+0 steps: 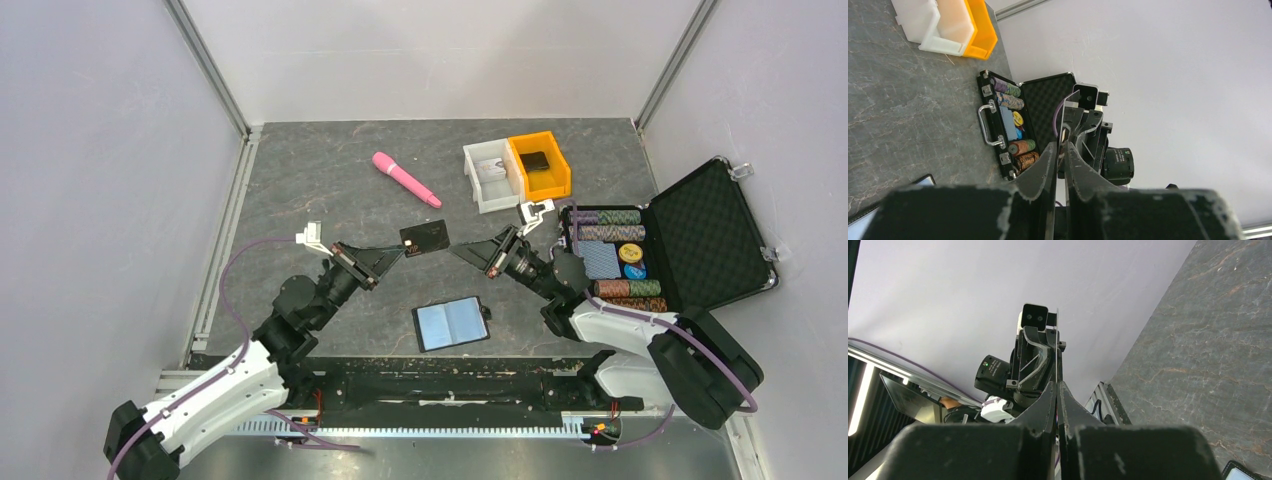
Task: Take the credit cards out of the card holder
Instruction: Remove the credit card from the card holder.
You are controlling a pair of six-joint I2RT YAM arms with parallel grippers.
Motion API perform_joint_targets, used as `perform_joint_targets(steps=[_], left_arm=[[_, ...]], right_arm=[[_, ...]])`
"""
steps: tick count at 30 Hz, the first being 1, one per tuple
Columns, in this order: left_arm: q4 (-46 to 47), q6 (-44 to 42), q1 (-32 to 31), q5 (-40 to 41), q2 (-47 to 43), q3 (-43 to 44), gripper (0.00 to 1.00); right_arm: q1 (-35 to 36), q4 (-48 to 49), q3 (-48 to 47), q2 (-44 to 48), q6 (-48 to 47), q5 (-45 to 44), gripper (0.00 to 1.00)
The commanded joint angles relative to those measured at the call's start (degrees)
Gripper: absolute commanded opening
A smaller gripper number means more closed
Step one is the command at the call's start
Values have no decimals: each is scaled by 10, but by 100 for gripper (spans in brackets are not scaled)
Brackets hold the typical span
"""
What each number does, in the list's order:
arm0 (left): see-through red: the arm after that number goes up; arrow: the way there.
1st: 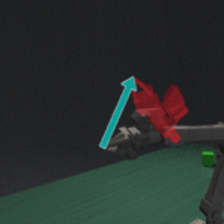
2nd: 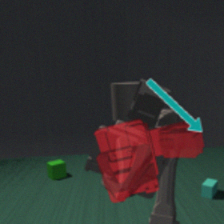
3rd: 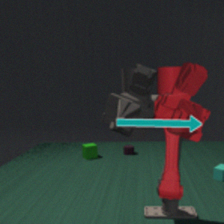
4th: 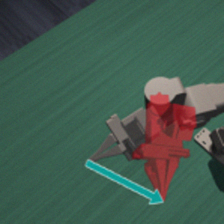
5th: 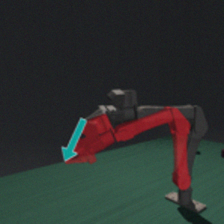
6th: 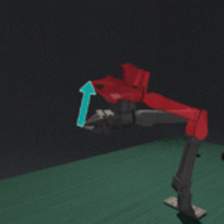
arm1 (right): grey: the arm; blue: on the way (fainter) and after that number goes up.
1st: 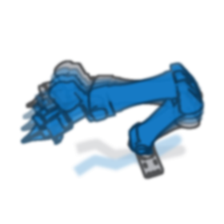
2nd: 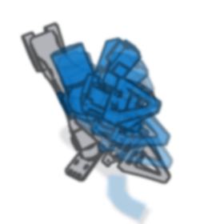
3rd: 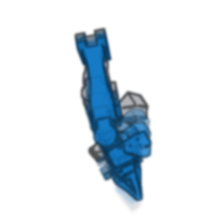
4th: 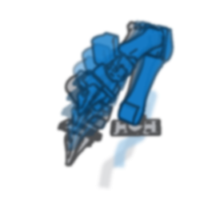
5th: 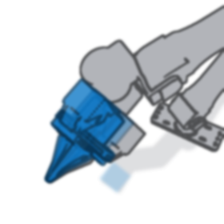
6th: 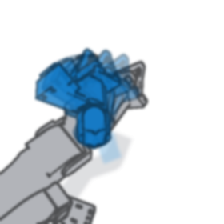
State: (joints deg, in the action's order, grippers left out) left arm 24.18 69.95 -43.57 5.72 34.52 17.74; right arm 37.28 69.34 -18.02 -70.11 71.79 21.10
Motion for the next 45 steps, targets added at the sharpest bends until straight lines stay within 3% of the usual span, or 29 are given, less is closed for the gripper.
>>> perform_joint_targets(steps=[1, 4, 10, 16, 20, 23, 24, 25, 29, 33, 35, 38, 40, 41, 43, 45], left_arm=[[-3, 11, 0, 15, -14, -3, 13], [-3, 13, -1, 15, -16, -6, 17], [-3, 14, 0, 11, -9, -7, 52], [-2, 10, 0, 7, -4, -7, 58], [8, 10, 0, 5, -2, -10, 38], [12, 14, 0, 2, -3, -11, 15], [13, 14, 0, 1, -4, -12, 5], [12, 14, 0, 1, -5, -13, 2], [16, 14, 0, -3, -11, -19, 2], [20, 14, 0, -5, -15, -23, 2], [21, 14, 0, -5, -16, -24, 2], [24, 16, 0, -4, -14, -26, 2], [24, 15, 0, -3, -14, -25, 3], [20, 15, 0, 1, -15, -25, 7], [-4, 13, 0, 9, -20, -21, 29], [-28, 5, 0, 15, -26, -18, 63]], right_arm=[[0, 9, -27, 8, -25, 10, 0], [1, 11, -28, 6, -25, 26, 0], [4, 21, -31, 5, -26, 52, 0], [5, 44, -35, -3, -16, 79, 0], [8, 44, -46, -16, -14, 100, 0], [12, 30, -57, -24, -24, 110, 0], [13, 28, -59, -26, -25, 109, 3], [13, 28, -59, -27, -25, 105, 9], [14, 11, -64, -27, -30, 89, 26], [14, -4, -74, -34, -33, 85, 28], [14, -6, -75, -36, -33, 83, 22], [14, -9, -77, -38, -35, 80, 0], [14, -9, -72, -36, -36, 71, 0], [13, -11, -70, -35, -38, 70, 0], [8, -17, -72, -32, -43, 72, 0], [-6, -29, -78, -30, -50, 81, 0]])
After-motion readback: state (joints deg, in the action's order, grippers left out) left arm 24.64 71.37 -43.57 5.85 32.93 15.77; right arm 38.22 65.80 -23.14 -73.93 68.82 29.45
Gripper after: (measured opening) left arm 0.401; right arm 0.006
